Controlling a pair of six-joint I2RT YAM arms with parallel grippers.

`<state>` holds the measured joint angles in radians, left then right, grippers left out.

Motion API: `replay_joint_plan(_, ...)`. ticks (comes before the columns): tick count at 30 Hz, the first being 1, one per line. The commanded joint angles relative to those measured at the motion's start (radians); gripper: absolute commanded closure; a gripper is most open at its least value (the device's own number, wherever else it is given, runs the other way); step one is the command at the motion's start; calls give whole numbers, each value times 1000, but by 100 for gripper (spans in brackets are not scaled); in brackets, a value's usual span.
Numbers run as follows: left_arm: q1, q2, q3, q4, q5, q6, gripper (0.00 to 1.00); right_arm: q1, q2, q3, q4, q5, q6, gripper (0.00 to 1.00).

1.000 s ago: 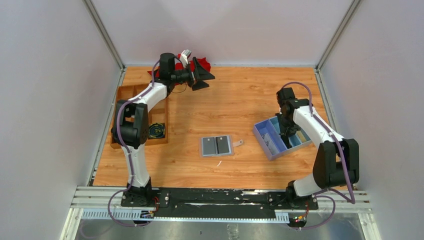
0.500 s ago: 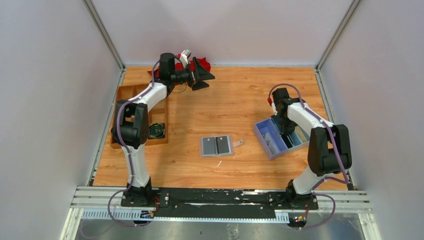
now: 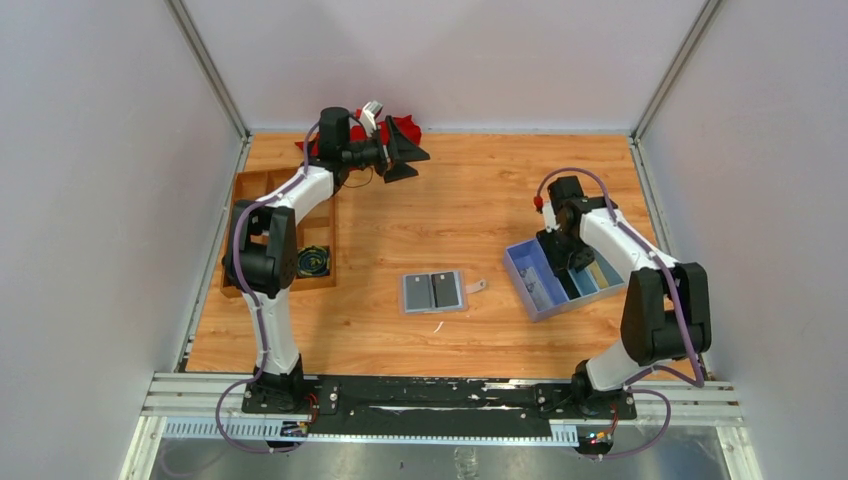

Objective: Take the credit cards out of the card holder
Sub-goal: Place the credit card in the storage box, then remove the credit card from the card holder.

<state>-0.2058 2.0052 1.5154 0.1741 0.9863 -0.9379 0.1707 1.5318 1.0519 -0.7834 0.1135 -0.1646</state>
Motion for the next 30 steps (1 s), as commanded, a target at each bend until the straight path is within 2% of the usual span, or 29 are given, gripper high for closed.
replay_joint_plan(1,6,-49,-37,-8,25,17,0,15,-25,83,-70,-25,26,50)
replay_joint_plan(8,6,-104,-102,-8,0,38,0,15,-79,253,-125,-34,48,49)
replay_joint_plan(13,-7,-162,-168,-47,-70,80,0,40,-110,346,-126,-158,52,50)
replay_joint_plan(14,-16,-171,-165,-124,-90,119,0,61,-110,354,-125,-177,58,50)
replay_joint_plan(16,-48,-171,-69,-445,-200,346,0,116,-114,352,-119,-197,79,50)
replay_joint_plan(18,-99,-143,59,-722,-346,547,0,175,-128,321,-103,-217,110,49)
replay_joint_plan(20,-129,-144,95,-807,-434,602,0,227,-156,259,-65,-238,153,49)
replay_joint_plan(24,-143,-212,-5,-795,-552,561,0,323,-241,69,67,-243,254,49)
replay_joint_plan(30,-162,-391,-299,-717,-717,473,0,468,-385,-156,215,-175,377,50)
